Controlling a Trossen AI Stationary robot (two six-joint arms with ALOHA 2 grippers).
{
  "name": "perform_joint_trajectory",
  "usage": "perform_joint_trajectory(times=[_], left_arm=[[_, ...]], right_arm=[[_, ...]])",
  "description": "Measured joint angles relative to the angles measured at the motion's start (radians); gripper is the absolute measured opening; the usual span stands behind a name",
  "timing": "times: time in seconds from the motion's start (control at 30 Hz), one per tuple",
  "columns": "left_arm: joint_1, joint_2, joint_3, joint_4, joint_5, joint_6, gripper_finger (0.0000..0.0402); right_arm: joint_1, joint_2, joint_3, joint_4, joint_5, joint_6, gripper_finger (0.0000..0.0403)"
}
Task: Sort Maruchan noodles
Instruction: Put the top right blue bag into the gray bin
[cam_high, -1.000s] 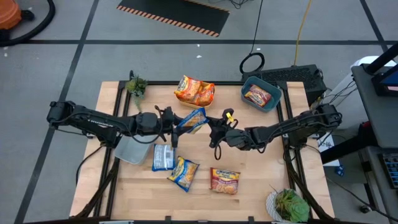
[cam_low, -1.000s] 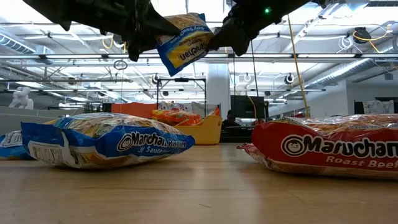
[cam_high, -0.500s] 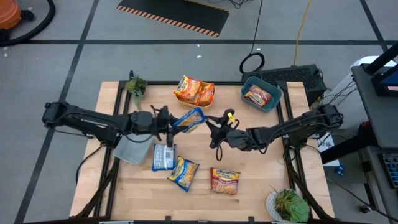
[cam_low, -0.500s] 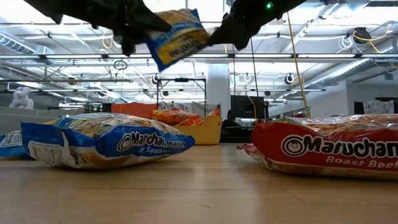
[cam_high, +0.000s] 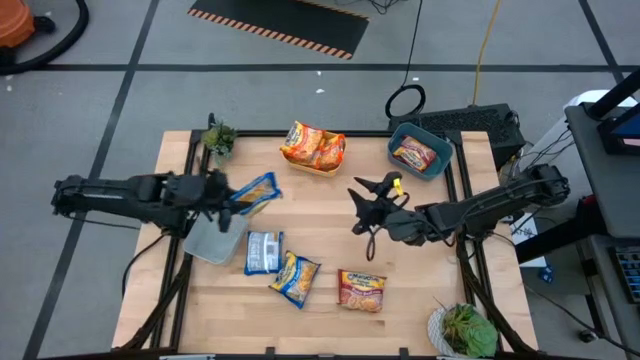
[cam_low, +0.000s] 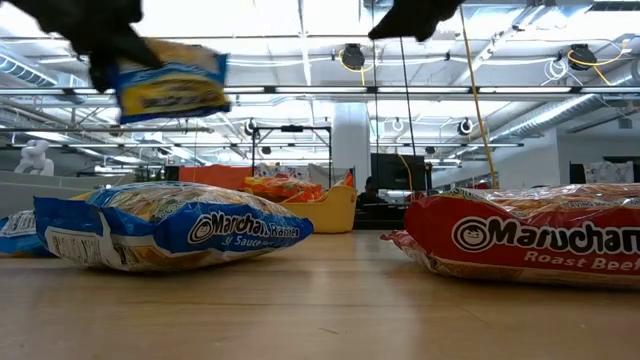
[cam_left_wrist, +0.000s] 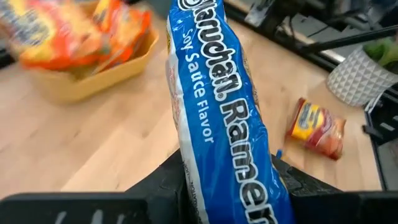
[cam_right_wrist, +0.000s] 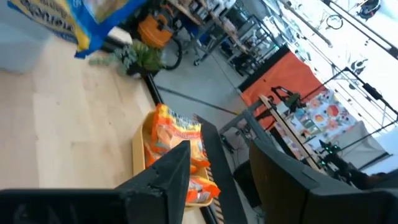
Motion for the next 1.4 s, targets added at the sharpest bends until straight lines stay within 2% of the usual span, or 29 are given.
perform_joint_trajectory(times=[0.13,0.27,0.5,0.67,0.9,1.13,1.4], left_arm=[[-0.009,-0.13,0.0,-0.19,0.0,-0.039,0.012],[-0.023,-0.229,0.001,-0.35,0.035,0.02,0.012],[-0.052,-0.27,0.0,-0.504,0.079,-0.057,0.012],[-0.054,-0.24,0.0,-0.61,0.078,-0.245,0.012],[-0.054,-0.164,0.002,-0.613,0.093,-0.407,0.012],[-0.054,-0.064,0.002,-0.612,0.086,-0.443,0.012],[-0.054,0.047,0.002,-0.611,0.087,-0.407,0.012]], right_arm=[[0.014,-0.027,0.0,-0.004,0.0,0.002,0.0159],[0.017,-0.032,0.0,-0.007,-0.001,0.002,0.0159],[0.017,-0.031,0.0,-0.008,-0.005,0.013,0.016],[0.021,-0.031,0.0,-0.008,-0.005,0.017,0.016],[0.021,-0.031,-0.021,-0.01,-0.006,0.017,0.016],[0.021,-0.031,-0.023,-0.007,-0.006,0.015,0.016],[0.021,-0.031,-0.023,-0.007,-0.006,0.015,0.016]])
